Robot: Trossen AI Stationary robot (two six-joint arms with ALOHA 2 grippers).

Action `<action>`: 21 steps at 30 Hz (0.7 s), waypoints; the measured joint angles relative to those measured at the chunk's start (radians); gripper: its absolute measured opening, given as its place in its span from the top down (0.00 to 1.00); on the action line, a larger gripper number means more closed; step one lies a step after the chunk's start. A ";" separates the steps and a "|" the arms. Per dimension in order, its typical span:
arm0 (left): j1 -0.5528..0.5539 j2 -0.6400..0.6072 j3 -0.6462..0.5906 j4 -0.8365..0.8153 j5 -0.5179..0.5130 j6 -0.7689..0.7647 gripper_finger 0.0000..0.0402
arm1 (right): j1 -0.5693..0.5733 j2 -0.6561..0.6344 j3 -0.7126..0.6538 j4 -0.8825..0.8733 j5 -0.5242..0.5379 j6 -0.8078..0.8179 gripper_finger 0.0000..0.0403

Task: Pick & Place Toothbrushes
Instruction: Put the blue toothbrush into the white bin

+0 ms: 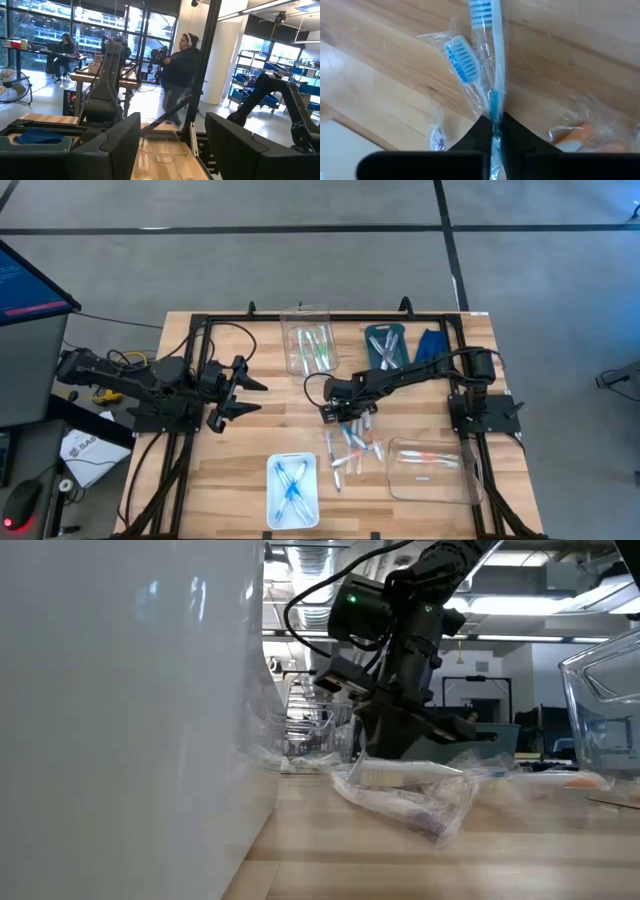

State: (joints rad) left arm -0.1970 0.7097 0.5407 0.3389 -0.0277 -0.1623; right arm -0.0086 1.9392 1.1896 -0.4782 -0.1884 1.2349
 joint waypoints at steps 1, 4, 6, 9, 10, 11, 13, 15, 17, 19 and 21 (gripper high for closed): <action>0.000 0.000 0.000 0.000 0.000 0.000 0.46 | 0.000 0.000 0.000 -0.004 -0.001 -0.003 0.94; 0.000 0.000 0.000 0.000 0.000 0.000 0.46 | 0.000 0.000 0.000 -0.018 -0.001 -0.018 0.91; 0.000 0.000 0.000 0.000 0.000 0.000 0.46 | 0.000 -0.001 0.000 -0.019 -0.001 -0.031 0.92; 0.000 0.000 0.000 0.000 0.000 0.000 0.46 | 0.002 -0.013 0.000 -0.026 0.005 -0.042 0.97; 0.000 0.000 0.000 0.000 0.000 0.000 0.46 | 0.002 -0.018 0.000 -0.026 0.006 -0.042 0.98; 0.000 0.000 0.000 0.000 0.000 0.000 0.46 | 0.002 -0.026 -0.001 -0.031 0.008 -0.042 0.98; 0.000 0.000 0.000 0.000 0.000 0.000 0.46 | 0.001 -0.050 -0.001 -0.038 0.023 -0.042 0.96; 0.000 0.000 0.000 0.000 0.000 0.000 0.46 | -0.003 -0.077 0.000 -0.059 0.055 -0.060 0.94; 0.000 0.000 0.000 -0.001 0.000 0.000 0.46 | -0.008 -0.109 -0.001 -0.081 0.086 -0.089 0.95; 0.000 0.000 0.000 0.000 0.000 0.000 0.46 | -0.013 -0.150 0.000 -0.099 0.125 -0.125 0.97; 0.000 0.000 0.000 -0.001 0.000 0.000 0.46 | -0.018 -0.189 -0.001 -0.102 0.169 -0.169 0.98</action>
State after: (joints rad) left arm -0.1970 0.7097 0.5407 0.3382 -0.0280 -0.1621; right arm -0.0262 1.7500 1.1889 -0.5800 -0.0193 1.0657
